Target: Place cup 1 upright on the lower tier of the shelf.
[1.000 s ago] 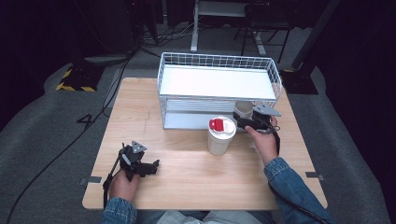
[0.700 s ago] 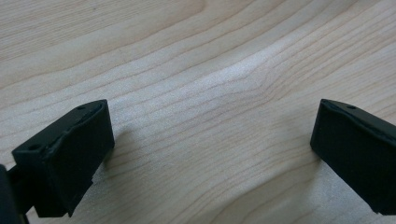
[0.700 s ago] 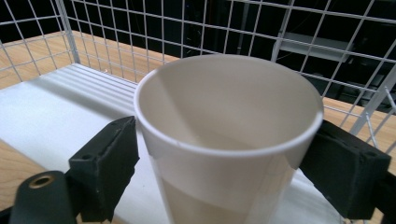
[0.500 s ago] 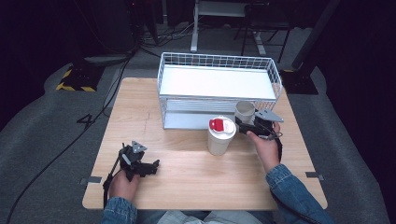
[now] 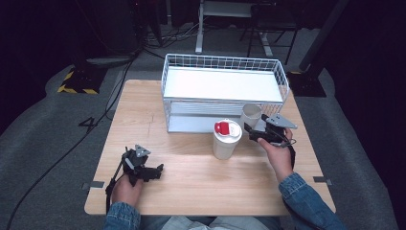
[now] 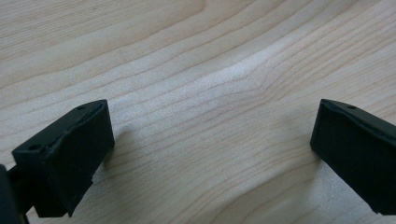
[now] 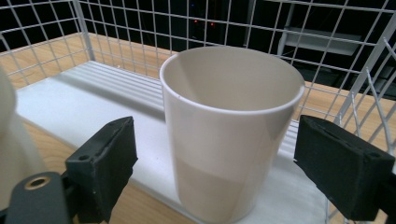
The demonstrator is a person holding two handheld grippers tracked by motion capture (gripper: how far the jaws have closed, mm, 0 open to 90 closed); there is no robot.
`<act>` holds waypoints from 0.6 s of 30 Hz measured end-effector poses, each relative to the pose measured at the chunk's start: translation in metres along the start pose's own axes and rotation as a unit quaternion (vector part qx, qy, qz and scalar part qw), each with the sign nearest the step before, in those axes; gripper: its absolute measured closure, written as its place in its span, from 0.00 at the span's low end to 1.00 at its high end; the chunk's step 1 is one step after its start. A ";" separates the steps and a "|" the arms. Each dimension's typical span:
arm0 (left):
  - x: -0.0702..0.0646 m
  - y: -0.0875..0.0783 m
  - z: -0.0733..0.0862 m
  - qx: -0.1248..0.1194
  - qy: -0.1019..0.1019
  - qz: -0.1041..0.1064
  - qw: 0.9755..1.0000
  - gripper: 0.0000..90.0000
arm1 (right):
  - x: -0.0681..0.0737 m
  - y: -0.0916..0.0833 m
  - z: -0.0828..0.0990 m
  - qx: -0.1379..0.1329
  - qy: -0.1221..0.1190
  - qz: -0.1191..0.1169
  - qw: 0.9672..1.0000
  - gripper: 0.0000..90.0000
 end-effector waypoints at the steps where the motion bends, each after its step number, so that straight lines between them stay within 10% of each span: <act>1: 0.000 0.000 0.000 0.000 0.000 0.000 1.000 0.00 | 0.000 -0.002 0.000 0.002 0.001 -0.002 1.000 0.15; 18: 0.000 0.000 0.000 0.000 0.000 0.000 1.000 0.00 | 0.002 -0.059 -0.004 -0.008 -0.001 -0.038 0.999 0.15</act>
Point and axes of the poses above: each handheld gripper's, and its own axes: y roughly forward along the jaws, z roughly out of its underside, x roughly to its left, the point moved 6 cm from there along y, roughly forward along the jaws
